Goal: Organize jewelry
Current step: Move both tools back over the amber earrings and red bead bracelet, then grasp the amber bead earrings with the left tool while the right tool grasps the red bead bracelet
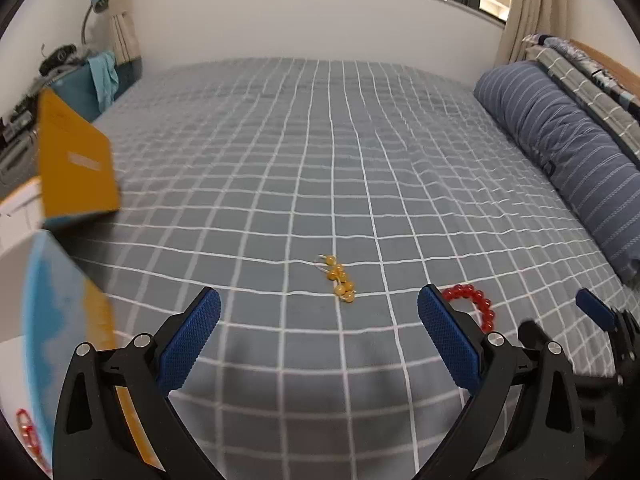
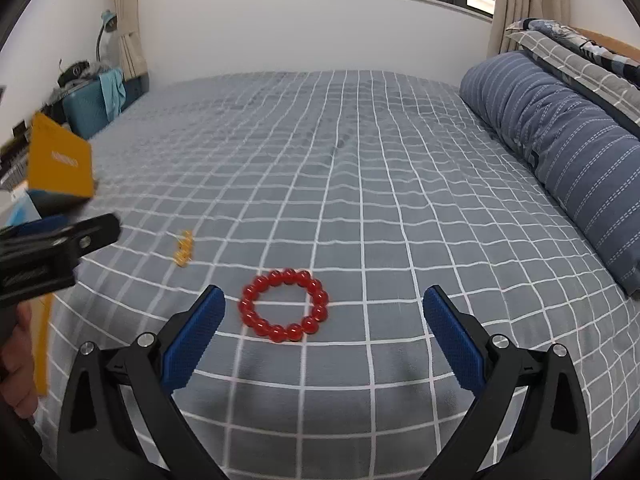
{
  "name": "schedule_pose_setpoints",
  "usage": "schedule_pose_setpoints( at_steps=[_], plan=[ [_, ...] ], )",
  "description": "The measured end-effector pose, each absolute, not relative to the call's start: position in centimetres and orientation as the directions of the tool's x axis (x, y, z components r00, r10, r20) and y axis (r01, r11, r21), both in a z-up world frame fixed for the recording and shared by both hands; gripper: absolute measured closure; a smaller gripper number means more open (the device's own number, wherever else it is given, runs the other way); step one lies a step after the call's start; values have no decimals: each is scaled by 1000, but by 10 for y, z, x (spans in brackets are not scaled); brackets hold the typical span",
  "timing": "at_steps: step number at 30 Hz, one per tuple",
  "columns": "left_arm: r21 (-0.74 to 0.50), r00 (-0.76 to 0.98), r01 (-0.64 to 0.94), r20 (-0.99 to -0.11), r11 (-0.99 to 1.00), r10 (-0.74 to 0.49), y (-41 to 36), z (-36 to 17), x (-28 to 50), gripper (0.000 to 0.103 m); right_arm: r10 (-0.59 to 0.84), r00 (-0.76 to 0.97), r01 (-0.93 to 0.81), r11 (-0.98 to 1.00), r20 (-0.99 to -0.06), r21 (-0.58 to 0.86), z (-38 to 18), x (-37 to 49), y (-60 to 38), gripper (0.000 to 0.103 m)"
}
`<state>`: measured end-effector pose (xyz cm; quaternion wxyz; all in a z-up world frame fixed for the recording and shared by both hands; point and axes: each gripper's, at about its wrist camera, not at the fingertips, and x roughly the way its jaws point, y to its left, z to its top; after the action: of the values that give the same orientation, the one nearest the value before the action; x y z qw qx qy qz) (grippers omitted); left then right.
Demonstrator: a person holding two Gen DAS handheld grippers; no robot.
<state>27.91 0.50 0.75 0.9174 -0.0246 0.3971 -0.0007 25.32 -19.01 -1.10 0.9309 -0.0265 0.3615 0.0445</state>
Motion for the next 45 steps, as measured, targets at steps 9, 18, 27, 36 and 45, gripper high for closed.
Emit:
schedule_pose_setpoints(
  at_steps=[9,18,27,36,45],
  plan=[
    [-61,662,-39,-749,997,-20,-1,-41,321,6,71,718,-134,990,-693,-38,-51,275,-175,8],
    [-35,648,-35,-761,999,-4,1,-64,347,6,102,681,-146,989,-726,3,-67,288,-175,8],
    [-29,624,-31,-781,999,-3,1,-81,353,13,94,673,-163,986,-733,-23,-78,289,-167,10],
    [-23,644,-49,-765,999,14,2,-83,349,47,83,680,-198,978,-729,-74,-84,286,-155,44],
    [-52,656,-85,-755,995,17,12,-84,344,91,87,692,-170,984,-716,-44,-83,283,-163,90]
  ],
)
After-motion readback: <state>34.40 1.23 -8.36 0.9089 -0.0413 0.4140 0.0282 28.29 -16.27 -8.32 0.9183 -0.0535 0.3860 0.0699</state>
